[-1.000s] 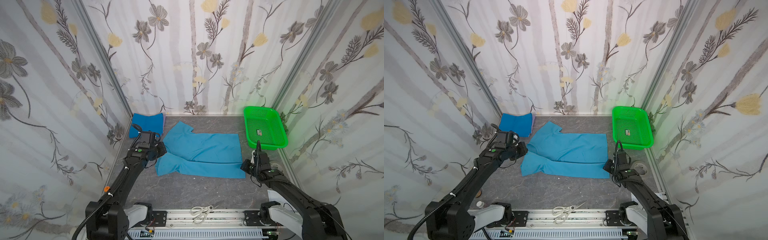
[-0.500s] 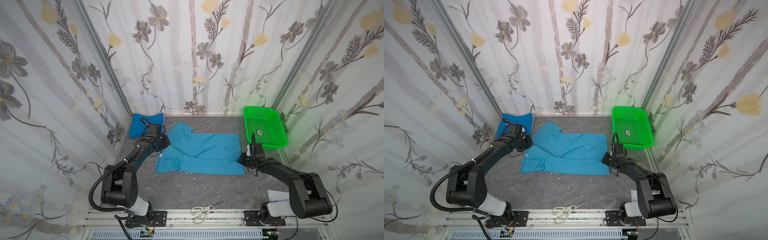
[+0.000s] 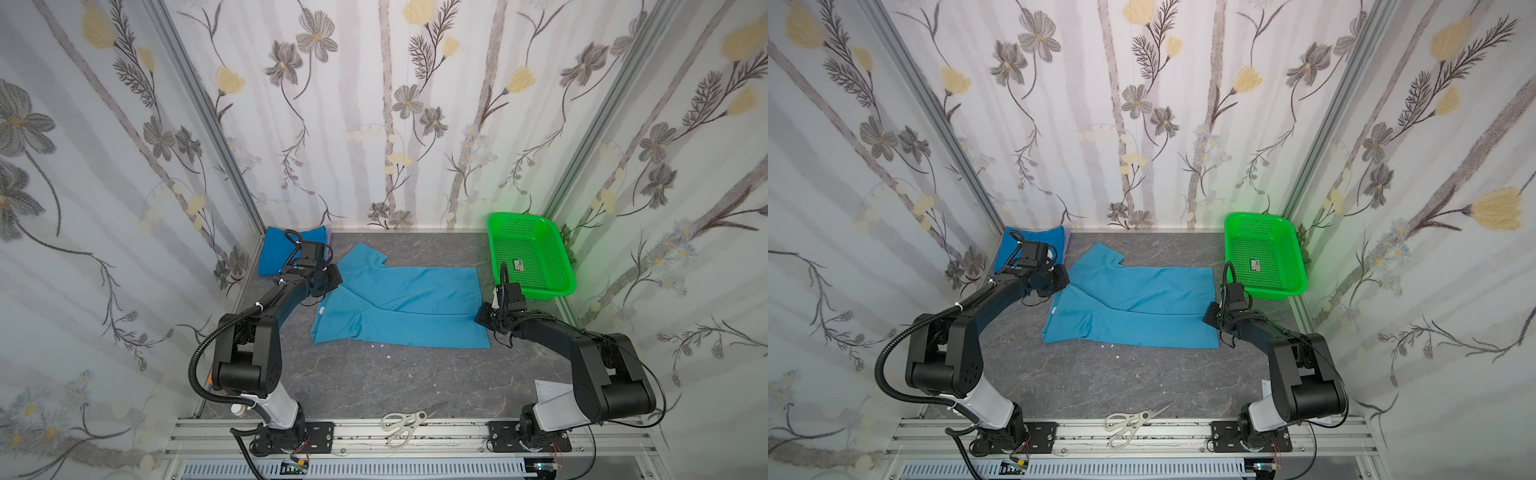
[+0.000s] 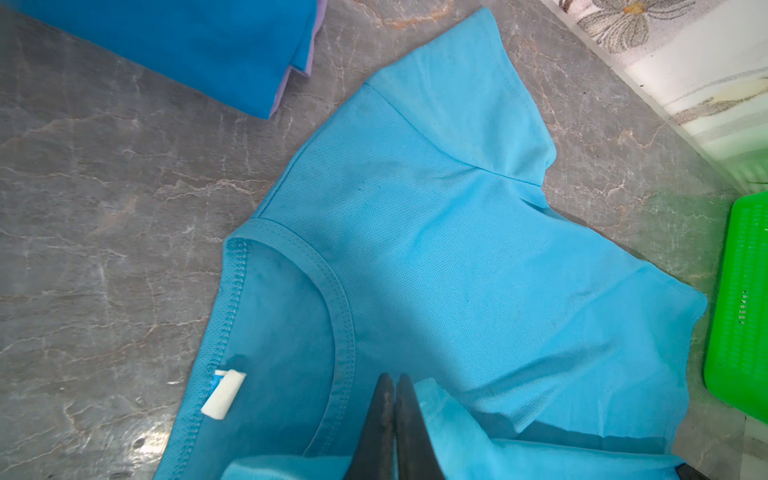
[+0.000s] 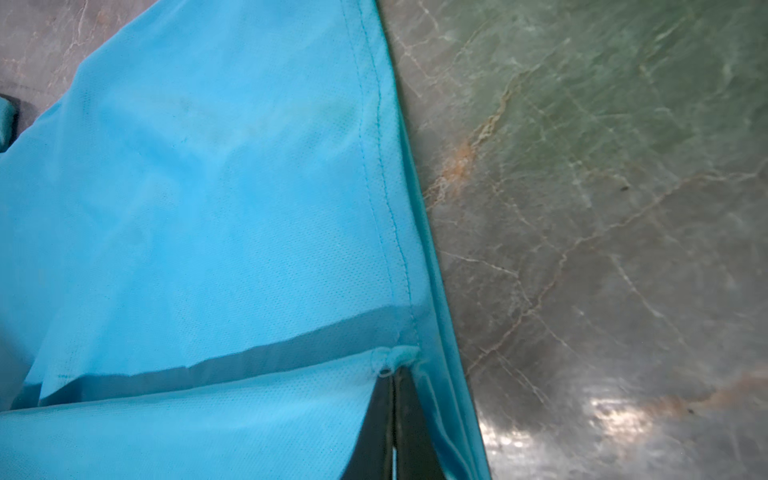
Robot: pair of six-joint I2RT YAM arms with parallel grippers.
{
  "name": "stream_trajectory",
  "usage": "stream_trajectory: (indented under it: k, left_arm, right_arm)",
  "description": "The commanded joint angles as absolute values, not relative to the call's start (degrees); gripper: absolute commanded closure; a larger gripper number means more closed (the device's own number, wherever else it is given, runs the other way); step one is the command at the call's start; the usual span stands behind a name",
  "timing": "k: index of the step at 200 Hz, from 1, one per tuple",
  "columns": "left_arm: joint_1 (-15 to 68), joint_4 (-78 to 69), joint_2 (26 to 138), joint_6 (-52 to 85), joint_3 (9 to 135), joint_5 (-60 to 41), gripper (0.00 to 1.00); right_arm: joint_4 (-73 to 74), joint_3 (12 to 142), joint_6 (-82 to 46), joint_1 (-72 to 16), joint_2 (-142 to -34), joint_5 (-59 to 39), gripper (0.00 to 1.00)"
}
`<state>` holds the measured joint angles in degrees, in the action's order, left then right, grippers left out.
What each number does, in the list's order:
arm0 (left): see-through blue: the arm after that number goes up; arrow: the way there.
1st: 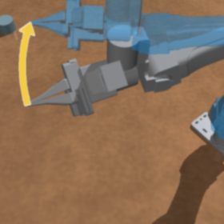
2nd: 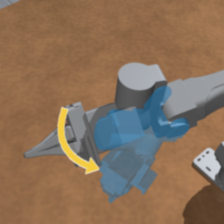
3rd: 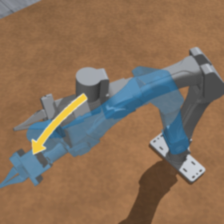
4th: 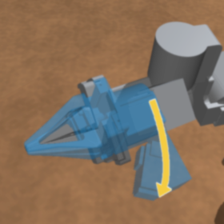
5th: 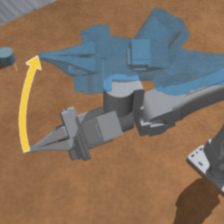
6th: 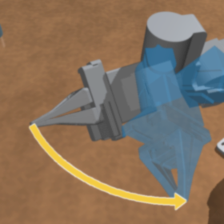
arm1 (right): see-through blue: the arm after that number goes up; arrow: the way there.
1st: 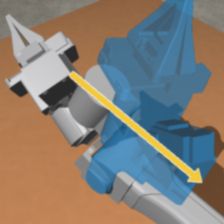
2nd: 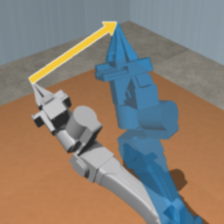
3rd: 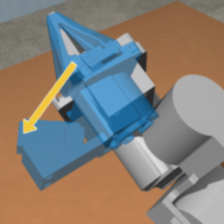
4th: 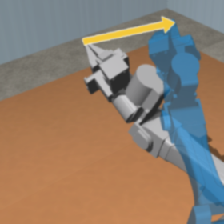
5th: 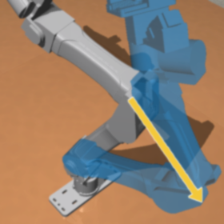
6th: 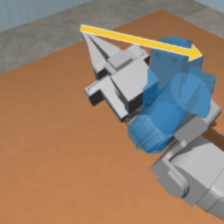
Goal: Fold and stack the t-shirts
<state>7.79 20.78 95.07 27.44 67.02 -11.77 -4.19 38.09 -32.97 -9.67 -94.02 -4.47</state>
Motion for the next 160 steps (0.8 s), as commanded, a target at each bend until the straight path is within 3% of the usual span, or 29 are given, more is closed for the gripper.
stream_trajectory:
  k: [1, 43, 88, 114, 134, 144, 153, 160]
  left_arm:
    - [7.73, 19.24, 95.85, 27.01, 68.0, -12.3, 1.0]
    - [7.73, 19.03, 98.14, 27.23, 69.26, -13.41, 1.0]
    - [7.73, 19.43, 101.13, 26.76, 71.18, -13.4, 1.0]
    - [7.74, 19.31, 103.61, 26.95, 73.04, -14.27, 1.0]
    - [7.73, 19.68, 105.28, 26.89, 75.12, -14.24, 1.0]
    - [7.64, 19.04, 105.89, 26.66, 76.03, -14.7, 0.8]
    - [7.4, 18.77, 106.23, 26.54, 76.84, -14.34, 0.54]
    - [6.93, 18.12, 106.2, 26.7, 77.12, -14.17, 0.47]
  right_arm:
    - [-4.25, 38.23, -34.05, -9.58, -93.82, -1.11, 1.0]
    - [-4.26, 39.0, -33.95, -9.58, -93.92, -1.3, 1.0]
    - [-5.28, 40.37, -32.32, -10.42, -90.37, -1.06, 0.47]
    - [-7.83, 41.32, -30.52, -11.06, -86.3, -0.06, 0.25]
    - [-9.19, 41.35, -29.17, -11.78, -83.53, -0.58, 0.17]
    - [-9.78, 41.31, -28.26, -12.53, -82.36, -0.79, 0.09]
    - [-10.65, 41.3, -27.85, -13.12, -81.6, -1.06, 0.07]
    - [-11.12, 41.08, -27.62, -13.55, -80.95, -1.67, 0.04]
